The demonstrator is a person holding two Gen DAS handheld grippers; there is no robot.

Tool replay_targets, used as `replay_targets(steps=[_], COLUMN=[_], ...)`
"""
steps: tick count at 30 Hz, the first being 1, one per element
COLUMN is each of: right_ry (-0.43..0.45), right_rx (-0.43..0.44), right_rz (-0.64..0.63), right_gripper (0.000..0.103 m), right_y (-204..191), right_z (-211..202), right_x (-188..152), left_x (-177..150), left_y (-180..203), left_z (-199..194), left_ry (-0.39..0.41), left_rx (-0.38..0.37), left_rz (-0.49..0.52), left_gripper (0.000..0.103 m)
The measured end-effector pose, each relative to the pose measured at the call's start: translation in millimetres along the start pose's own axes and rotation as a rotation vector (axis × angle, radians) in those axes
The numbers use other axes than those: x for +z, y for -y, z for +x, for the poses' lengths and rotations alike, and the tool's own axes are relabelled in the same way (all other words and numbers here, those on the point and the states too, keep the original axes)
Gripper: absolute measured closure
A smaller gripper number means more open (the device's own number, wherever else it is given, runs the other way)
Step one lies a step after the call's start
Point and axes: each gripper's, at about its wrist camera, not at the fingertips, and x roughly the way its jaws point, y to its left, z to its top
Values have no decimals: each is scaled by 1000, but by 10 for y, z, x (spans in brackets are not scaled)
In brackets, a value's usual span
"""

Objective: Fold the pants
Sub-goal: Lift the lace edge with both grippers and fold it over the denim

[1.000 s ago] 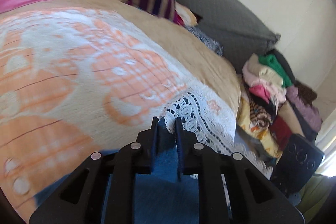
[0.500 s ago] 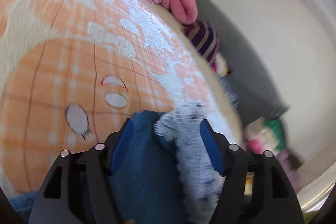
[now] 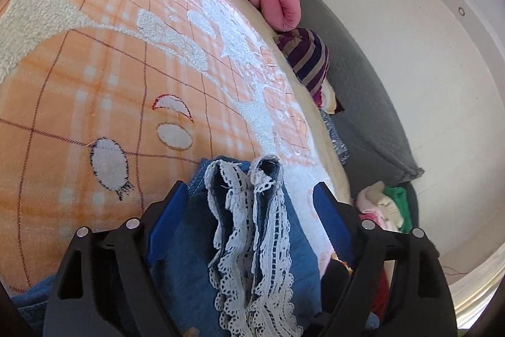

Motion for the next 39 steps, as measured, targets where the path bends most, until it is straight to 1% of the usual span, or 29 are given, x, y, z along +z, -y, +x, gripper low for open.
replay_targets(steps=[1, 2, 3, 4, 5, 6, 7, 8, 9, 10, 12, 14, 15, 16, 18, 19, 20, 22, 24, 26, 27, 28, 30, 33, 34, 37, 39], right_ry=[-10, -22, -34, -37, -36, -35, -30, -26, -16, 13, 42, 37, 24, 0, -18, -16, -13, -7, -4, 12, 18, 28, 41, 31, 25, 21, 13], right_rx=[-2, 6, 19, 30, 39, 53, 78, 105, 138, 176, 208, 234, 245, 245, 242, 243, 247, 275, 312, 362, 383, 397, 388, 326, 310, 285, 265], right_rz=[-14, -18, -16, -10, -5, 2, 23, 51, 82, 112, 111, 100, 96, 83, 61, 59, 59, 61, 82, 126, 149, 186, 230, 278, 306, 355, 360], right_gripper=[51, 60, 63, 70, 80, 84, 91, 92, 92, 92, 92, 92, 92, 92, 89, 86, 82, 75, 72, 69, 68, 65, 63, 61, 61, 61, 61], right_y=[-40, -52, -67, -50, -24, 8, 63, 122, 177, 239, 255, 210, 178, 103, 36, 26, 27, 57, 102, 206, 249, 352, 506, 688, 781, 944, 999], right_z=[6, 31, 47, 56, 33, 30, 18, -13, -54, -143, -225, -216, -187, -62, 30, 46, 45, -21, -87, -166, -192, -241, -319, -409, -419, -428, -425], right_x=[6, 18, 17, 22, 19, 29, 37, 48, 61, 69, 81, 86, 74, 73, 43, 41, 48, 37, 21, 5, -4, -33, -85, -205, -251, -312, -350], left_x=[0, 4, 4, 12, 15, 28, 30, 34, 29, 21, 4, -42, -64, -74, -69, -68, -64, -70, -71, -58, -63, -71, -115, -277, -362, -659, -836], left_y=[23, 38, 66, 82, 96, 97, 108, 137, 182, 259, 359, 403, 388, 320, 166, 97, 41, -18, -15, 25, 51, 85, 151, 260, 295, 383, 416], left_z=[39, 70, 102, 122, 145, 163, 180, 192, 186, 157, 75, -22, -39, -58, -49, -34, -10, 3, -48, -101, -133, -187, -297, -463, -526, -699, -774], left_ry=[-4, -4, -3, 0, 2, 1, -3, -7, -7, -2, 14, 21, 15, 7, -7, -13, -16, -21, -16, 5, 14, 26, 47, 75, 84, 103, 106], left_rx=[10, 25, 54, 75, 92, 93, 91, 92, 99, 109, 134, 204, 232, 237, 258, 276, 281, 277, 278, 294, 305, 315, 315, 334, 328, 317, 316], left_rz=[9, 16, 31, 43, 55, 62, 69, 82, 102, 135, 177, 213, 212, 200, 169, 158, 143, 125, 126, 139, 148, 159, 175, 201, 200, 197, 196], left_gripper=[23, 25, 26, 36, 52, 61, 81, 85, 85, 85, 85, 85, 85, 85, 84, 82, 80, 79, 78, 68, 65, 64, 64, 64, 64, 48, 48])
